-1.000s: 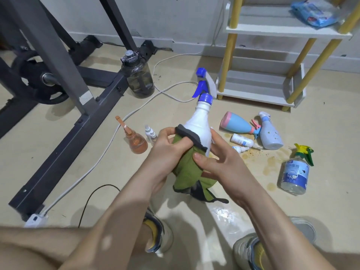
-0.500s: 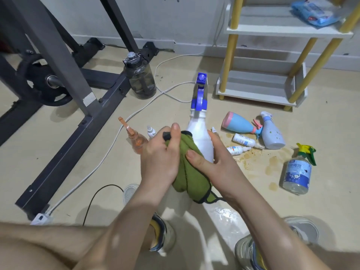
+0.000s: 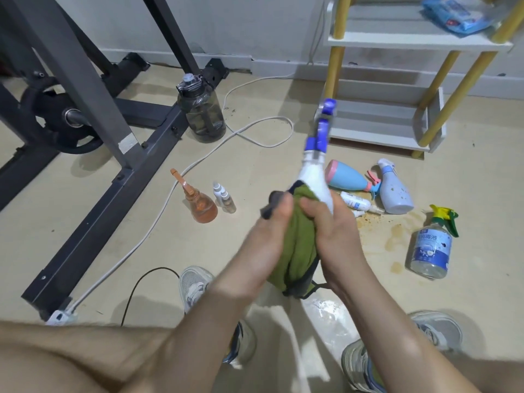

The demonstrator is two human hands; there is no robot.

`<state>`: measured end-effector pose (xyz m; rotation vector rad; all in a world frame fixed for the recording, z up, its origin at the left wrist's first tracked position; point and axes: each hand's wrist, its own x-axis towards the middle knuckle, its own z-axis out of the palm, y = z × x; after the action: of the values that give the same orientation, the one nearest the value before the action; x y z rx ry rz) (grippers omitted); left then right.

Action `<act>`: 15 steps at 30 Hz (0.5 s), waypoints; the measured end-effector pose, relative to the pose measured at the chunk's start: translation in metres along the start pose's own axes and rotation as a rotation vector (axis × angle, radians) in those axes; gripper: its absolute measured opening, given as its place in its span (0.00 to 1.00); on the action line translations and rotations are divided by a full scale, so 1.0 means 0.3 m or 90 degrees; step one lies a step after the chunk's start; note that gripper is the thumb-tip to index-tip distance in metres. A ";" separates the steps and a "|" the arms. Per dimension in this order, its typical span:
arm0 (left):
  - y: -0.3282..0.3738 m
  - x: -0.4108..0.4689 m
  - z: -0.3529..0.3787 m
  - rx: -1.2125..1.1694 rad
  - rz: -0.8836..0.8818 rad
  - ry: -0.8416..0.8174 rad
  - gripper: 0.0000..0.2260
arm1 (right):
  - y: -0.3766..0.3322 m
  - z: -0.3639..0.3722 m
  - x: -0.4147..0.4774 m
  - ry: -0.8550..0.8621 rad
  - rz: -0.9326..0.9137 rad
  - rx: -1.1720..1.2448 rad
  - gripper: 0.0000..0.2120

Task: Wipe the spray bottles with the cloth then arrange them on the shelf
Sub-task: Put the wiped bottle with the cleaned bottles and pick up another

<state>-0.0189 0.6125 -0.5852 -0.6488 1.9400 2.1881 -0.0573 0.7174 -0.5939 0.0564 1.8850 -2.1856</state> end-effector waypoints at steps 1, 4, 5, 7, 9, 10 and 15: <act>-0.028 -0.005 0.023 0.074 0.040 0.002 0.30 | 0.006 -0.009 0.009 0.035 0.019 0.037 0.19; -0.097 -0.014 0.044 0.215 0.114 0.008 0.36 | 0.014 -0.033 0.005 0.059 0.057 0.097 0.20; -0.085 -0.016 0.033 0.241 0.098 0.001 0.36 | 0.017 -0.037 0.002 0.051 0.063 0.103 0.19; -0.060 0.028 -0.004 0.249 0.033 -0.008 0.31 | 0.011 -0.037 -0.002 -0.005 0.059 0.065 0.18; -0.007 0.072 -0.049 0.238 -0.068 -0.004 0.26 | 0.006 -0.044 0.005 -0.079 0.064 0.025 0.14; 0.022 0.074 -0.072 0.289 -0.098 -0.007 0.27 | 0.002 -0.049 0.009 -0.102 0.077 0.030 0.11; 0.128 -0.019 -0.137 0.665 0.060 0.136 0.37 | 0.010 -0.072 0.008 -0.189 0.113 -0.008 0.11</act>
<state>-0.0196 0.5675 -0.5508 -0.5845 2.8115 0.8614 -0.0618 0.7376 -0.6008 -0.0949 1.6620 -1.9428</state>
